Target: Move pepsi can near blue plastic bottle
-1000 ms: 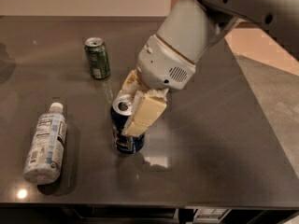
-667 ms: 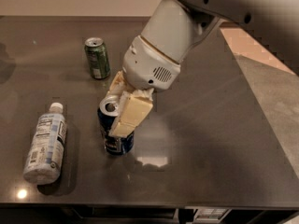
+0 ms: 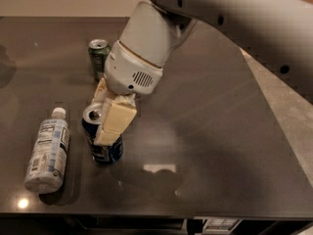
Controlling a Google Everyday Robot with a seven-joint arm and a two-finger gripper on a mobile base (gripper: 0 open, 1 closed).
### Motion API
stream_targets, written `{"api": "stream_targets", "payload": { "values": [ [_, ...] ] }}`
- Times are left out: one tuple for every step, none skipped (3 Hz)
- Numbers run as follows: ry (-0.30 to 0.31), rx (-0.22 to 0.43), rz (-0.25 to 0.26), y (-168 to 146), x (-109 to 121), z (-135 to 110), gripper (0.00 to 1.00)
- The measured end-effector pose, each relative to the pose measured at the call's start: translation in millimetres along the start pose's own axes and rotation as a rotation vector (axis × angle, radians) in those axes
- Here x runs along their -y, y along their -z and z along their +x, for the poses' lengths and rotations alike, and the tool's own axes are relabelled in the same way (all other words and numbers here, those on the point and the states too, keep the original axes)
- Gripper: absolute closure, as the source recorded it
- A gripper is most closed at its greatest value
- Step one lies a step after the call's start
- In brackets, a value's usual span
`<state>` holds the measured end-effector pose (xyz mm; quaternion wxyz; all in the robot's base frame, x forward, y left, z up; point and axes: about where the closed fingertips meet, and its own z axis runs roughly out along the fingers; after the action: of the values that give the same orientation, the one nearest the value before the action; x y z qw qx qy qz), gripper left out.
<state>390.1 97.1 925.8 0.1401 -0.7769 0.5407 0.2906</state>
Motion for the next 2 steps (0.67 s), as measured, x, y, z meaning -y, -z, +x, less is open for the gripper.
{"api": "stream_targets", "payload": {
  "values": [
    [0.010, -0.008, -0.012, -12.3, 8.2, -9.6, 1.00],
    [0.021, -0.017, -0.018, -21.9, 12.0, -15.8, 0.83]
  ]
}}
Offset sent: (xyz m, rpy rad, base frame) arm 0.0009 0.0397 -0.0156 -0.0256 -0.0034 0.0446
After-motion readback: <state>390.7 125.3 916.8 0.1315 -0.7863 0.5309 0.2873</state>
